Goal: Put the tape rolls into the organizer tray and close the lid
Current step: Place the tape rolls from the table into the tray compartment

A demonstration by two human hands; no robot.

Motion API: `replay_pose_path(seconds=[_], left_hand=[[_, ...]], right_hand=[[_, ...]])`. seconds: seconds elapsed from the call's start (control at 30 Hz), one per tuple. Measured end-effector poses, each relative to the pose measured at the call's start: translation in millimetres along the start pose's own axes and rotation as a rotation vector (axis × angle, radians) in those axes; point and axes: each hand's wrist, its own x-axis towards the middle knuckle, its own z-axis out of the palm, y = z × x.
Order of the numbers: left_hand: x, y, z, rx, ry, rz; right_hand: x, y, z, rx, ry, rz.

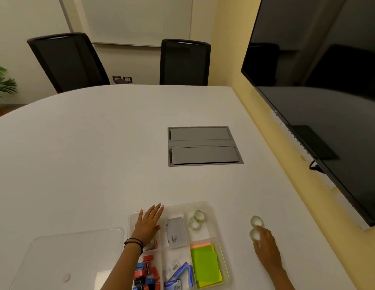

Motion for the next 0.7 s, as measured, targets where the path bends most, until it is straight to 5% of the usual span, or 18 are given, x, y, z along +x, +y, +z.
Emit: replay_pose_path(seconds=[0.57,0.7], left_hand=[[-0.9,0.6,-0.6,-0.022,0.001,0.004],[-1.5,1.3,-1.6,-0.037,0.009,0.004]], right_hand=[[-17.8,-37.4,35.4,-0.251,-0.073,-0.149],[-13.7,-48.1,37.8,-0.008,-0.086,-0.126]])
